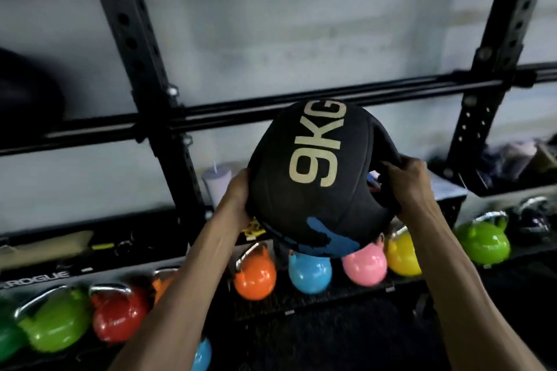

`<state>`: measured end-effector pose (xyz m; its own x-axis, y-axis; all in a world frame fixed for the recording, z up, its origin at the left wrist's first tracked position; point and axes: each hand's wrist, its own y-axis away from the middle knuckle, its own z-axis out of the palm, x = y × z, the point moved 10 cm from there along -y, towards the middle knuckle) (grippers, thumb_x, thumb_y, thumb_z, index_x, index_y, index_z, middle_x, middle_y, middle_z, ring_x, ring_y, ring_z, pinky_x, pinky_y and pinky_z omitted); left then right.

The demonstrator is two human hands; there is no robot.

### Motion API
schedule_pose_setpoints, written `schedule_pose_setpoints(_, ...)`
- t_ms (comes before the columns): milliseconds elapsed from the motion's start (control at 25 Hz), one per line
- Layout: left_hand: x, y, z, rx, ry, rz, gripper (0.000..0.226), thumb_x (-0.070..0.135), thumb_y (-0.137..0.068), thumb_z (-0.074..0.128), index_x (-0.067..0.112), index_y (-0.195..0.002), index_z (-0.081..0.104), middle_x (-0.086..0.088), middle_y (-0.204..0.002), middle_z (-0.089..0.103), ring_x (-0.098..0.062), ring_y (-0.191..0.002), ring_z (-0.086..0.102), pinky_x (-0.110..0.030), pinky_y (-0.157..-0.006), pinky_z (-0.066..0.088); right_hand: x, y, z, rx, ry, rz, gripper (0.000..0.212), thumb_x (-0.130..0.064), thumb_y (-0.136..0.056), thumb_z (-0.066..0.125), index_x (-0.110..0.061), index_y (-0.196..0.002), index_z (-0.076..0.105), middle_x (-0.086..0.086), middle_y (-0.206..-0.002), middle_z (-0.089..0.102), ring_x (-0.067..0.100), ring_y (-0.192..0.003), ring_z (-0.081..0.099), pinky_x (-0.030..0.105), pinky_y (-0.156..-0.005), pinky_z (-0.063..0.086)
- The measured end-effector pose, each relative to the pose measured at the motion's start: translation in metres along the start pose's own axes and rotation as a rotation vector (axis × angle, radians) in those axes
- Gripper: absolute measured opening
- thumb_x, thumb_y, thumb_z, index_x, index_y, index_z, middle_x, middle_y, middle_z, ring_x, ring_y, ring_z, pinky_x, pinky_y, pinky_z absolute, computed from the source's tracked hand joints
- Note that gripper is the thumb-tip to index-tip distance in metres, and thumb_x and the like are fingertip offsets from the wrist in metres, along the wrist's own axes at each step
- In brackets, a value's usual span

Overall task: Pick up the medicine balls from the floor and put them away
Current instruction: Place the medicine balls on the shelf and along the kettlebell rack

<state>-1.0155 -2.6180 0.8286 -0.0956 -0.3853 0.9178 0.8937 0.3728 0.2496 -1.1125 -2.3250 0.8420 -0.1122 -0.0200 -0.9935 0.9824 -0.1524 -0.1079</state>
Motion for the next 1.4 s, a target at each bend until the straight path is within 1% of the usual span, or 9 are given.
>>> schedule_pose_setpoints(80, 0.033, -0.005, -0.008, 0.023, -0.033, 0.06, 0.028, 0.027, -0.098, 0.049, 0.01, -0.096, 0.071, -0.013, -0.098, 0.074, -0.026, -0.09, 0.068, -0.033, -0.08, 0.056, -0.035, -0.01, 0.022, -0.051, -0.014, -0.067, 0.01, -0.01, -0.085, 0.057, -0.01, -0.075, 0.059, 0.016, -0.069, 0.048, 0.017, -0.048, 0.041, 0.025, -0.043, 0.038)
schedule_pose_setpoints(160, 0.072, -0.016, -0.017, 0.036, -0.044, 0.144, 0.029, 0.029, -0.096, 0.051, 0.011, -0.102, 0.073, -0.014, -0.106, 0.075, -0.028, -0.097, 0.07, -0.036, -0.088, 0.057, -0.076, -0.026, 0.046, -0.064, 0.013, -0.137, 0.016, -0.007, -0.084, 0.055, -0.01, -0.069, 0.058, 0.013, -0.065, 0.041, 0.017, -0.049, 0.033, 0.022, -0.04, 0.032)
schedule_pose_setpoints(360, 0.157, -0.05, -0.04, 0.093, 0.012, 0.303, 0.031, 0.029, -0.1, 0.051, 0.009, -0.11, 0.073, -0.015, -0.115, 0.073, -0.034, -0.111, 0.067, -0.046, -0.107, 0.049, -0.148, -0.069, 0.122, -0.18, -0.029, -0.234, 0.025, -0.002, -0.089, 0.055, -0.015, -0.068, 0.058, 0.006, -0.058, 0.043, 0.018, -0.05, 0.036, 0.024, -0.042, 0.035)
schedule_pose_setpoints(680, 0.239, -0.142, -0.075, 0.227, 0.048, 0.287, 0.038, 0.033, -0.105, 0.041, 0.009, -0.101, 0.071, -0.02, -0.113, 0.071, -0.034, -0.103, 0.066, -0.045, -0.1, 0.052, -0.159, -0.166, 0.256, -0.263, 0.018, -0.154, 0.009, -0.01, -0.082, 0.061, -0.004, -0.078, 0.067, 0.005, -0.052, 0.048, 0.019, -0.047, 0.042, 0.029, -0.049, 0.041)
schedule_pose_setpoints(840, 0.249, -0.171, -0.088, 0.245, 0.089, 0.309, 0.036, 0.033, -0.103, 0.042, 0.014, -0.097, 0.072, -0.015, -0.113, 0.072, -0.034, -0.112, 0.064, -0.049, -0.106, 0.048, -0.182, -0.191, 0.298, -0.326, 0.059, -0.196, 0.019, -0.003, -0.087, 0.054, -0.008, -0.069, 0.058, 0.009, -0.056, 0.044, 0.018, -0.048, 0.037, 0.026, -0.047, 0.033)
schedule_pose_setpoints(1040, 0.271, -0.173, -0.091, 0.369, 0.09, 0.44, 0.036, 0.018, -0.104, 0.036, 0.013, -0.088, 0.067, -0.011, -0.098, 0.069, -0.025, -0.091, 0.064, -0.041, -0.094, 0.054, -0.196, -0.219, 0.331, -0.371, 0.115, -0.169, 0.021, 0.001, -0.088, 0.056, 0.011, -0.103, 0.066, 0.02, -0.086, 0.06, 0.026, -0.075, 0.055, 0.033, -0.064, 0.042)
schedule_pose_setpoints(1160, 0.287, -0.177, -0.099, 0.465, 0.199, 0.54, 0.036, 0.027, -0.093, 0.044, 0.011, -0.11, 0.07, -0.013, -0.112, 0.07, -0.029, -0.106, 0.066, -0.045, -0.098, 0.054, -0.2, -0.228, 0.345, -0.403, 0.134, -0.095, 0.034, -0.017, -0.09, 0.067, 0.007, -0.113, 0.063, 0.016, -0.107, 0.065, 0.028, -0.095, 0.062, 0.032, -0.072, 0.047)
schedule_pose_setpoints(1280, 0.302, -0.161, -0.086, 0.497, 0.019, 0.888, 0.033, 0.034, -0.096, 0.044, 0.019, -0.11, 0.069, -0.002, -0.11, 0.07, -0.019, -0.108, 0.066, -0.035, -0.096, 0.053, -0.194, -0.23, 0.358, -0.498, 0.058, -0.047, 0.021, -0.021, -0.095, 0.058, -0.003, -0.088, 0.065, 0.01, -0.087, 0.064, 0.025, -0.087, 0.059, 0.029, -0.062, 0.044)
schedule_pose_setpoints(1400, 0.302, -0.168, -0.059, 0.409, -0.203, 0.978, 0.036, 0.041, -0.103, 0.037, 0.016, -0.099, 0.063, -0.002, -0.092, 0.066, -0.019, -0.094, 0.067, -0.031, -0.083, 0.056, -0.173, -0.229, 0.365, -0.537, -0.071, 0.054, 0.036, -0.021, -0.097, 0.042, -0.017, -0.062, 0.048, 0.0, -0.054, 0.052, 0.016, -0.056, 0.05, 0.028, -0.053, 0.038)
